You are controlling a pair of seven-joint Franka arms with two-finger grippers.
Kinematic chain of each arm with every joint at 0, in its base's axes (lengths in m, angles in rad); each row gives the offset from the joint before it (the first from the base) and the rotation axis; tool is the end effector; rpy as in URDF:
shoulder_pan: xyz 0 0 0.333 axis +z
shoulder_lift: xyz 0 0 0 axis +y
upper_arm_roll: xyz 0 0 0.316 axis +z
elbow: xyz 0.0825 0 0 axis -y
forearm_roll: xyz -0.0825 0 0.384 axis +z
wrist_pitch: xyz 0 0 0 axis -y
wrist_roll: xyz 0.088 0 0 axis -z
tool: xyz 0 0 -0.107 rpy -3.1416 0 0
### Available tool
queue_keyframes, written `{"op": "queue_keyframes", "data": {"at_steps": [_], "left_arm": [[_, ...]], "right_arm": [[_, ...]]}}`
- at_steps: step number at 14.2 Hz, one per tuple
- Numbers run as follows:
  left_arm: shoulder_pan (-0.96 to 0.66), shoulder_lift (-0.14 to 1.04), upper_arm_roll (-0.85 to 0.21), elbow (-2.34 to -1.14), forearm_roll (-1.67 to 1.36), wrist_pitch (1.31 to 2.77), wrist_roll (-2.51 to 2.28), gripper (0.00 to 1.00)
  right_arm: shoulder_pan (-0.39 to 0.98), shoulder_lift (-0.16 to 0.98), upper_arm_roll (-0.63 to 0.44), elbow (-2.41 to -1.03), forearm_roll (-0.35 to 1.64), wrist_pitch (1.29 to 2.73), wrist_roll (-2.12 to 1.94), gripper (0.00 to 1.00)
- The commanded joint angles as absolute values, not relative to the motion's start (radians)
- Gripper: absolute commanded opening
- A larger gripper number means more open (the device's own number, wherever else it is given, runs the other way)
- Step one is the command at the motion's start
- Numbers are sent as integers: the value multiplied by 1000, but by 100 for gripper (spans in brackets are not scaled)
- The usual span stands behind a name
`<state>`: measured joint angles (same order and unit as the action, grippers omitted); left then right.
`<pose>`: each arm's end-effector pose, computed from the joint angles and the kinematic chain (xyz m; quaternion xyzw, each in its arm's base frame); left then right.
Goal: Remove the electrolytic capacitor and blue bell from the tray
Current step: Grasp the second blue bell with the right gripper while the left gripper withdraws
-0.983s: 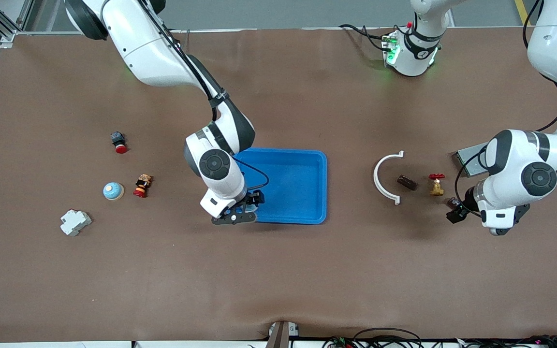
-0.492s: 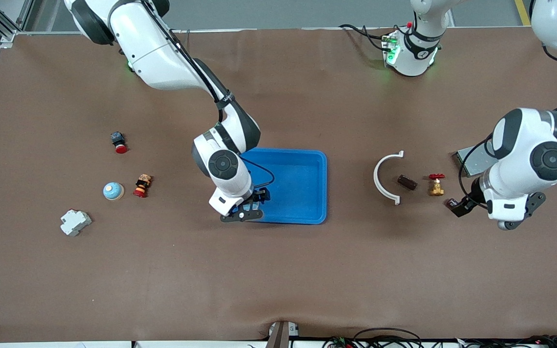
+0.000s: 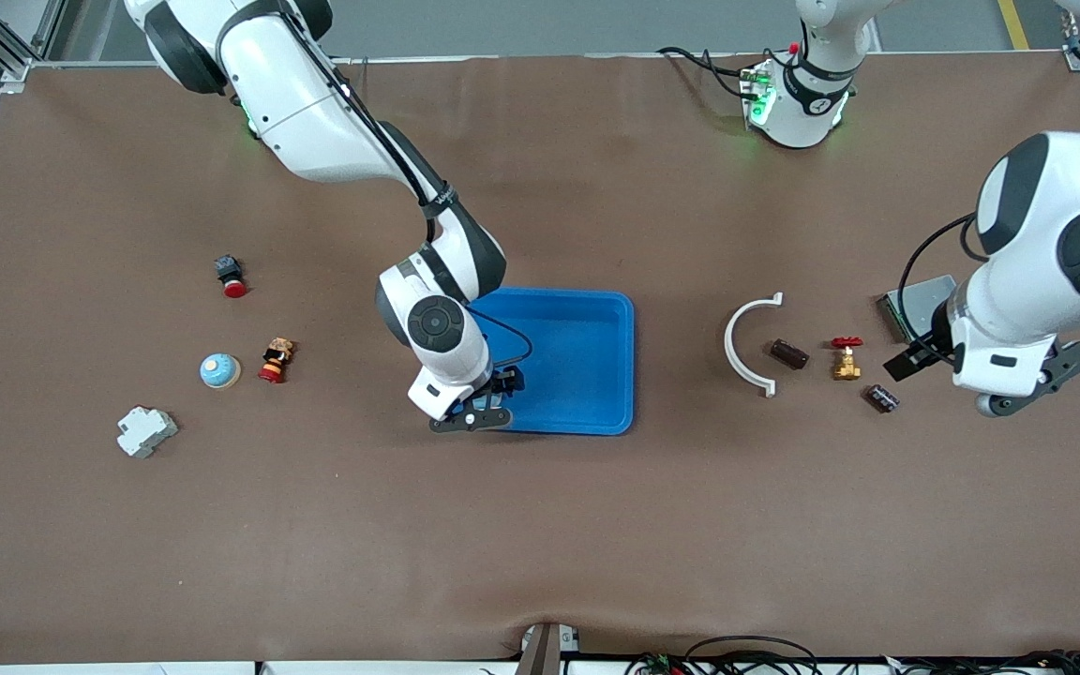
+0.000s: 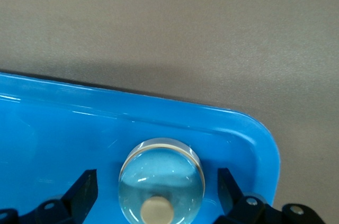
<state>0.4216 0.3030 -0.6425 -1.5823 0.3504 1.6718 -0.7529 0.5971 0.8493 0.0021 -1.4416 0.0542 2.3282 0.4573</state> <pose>0.6207 -0.0631 0.4797 -0.9656 -0.2354 0.0275 0.1072 0.5998 0.4104 0.1849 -0.9982 -0.0523 -0.0056 0.0274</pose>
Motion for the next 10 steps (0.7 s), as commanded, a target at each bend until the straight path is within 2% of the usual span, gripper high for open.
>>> {"op": "queue_keyframes", "data": {"at_steps": [1, 3, 4, 5, 8, 9, 10], "left_arm": [[433, 307, -661, -1516, 334, 1583, -674, 100], [431, 304, -666, -1474, 336, 1563, -654, 100], [431, 302, -666, -1456, 334, 1551, -631, 100], [430, 285, -667, -1453, 336, 1546, -615, 100], [436, 217, -660, -1453, 298, 1536, -493, 100], [437, 201, -657, -1453, 270, 1536, -480, 100], [437, 180, -649, -1456, 244, 1534, -479, 100]], "right_arm": [[598, 873, 3, -1416, 63, 2335, 446, 100], [598, 873, 3, -1416, 63, 2333, 446, 100], [598, 873, 3, -1416, 63, 2333, 448, 76], [598, 871, 3, -1416, 64, 2333, 448, 58], [597, 873, 3, -1416, 64, 2333, 446, 13], [597, 873, 3, -1416, 63, 2333, 446, 6], [597, 871, 3, -1416, 64, 2332, 448, 6]]}}
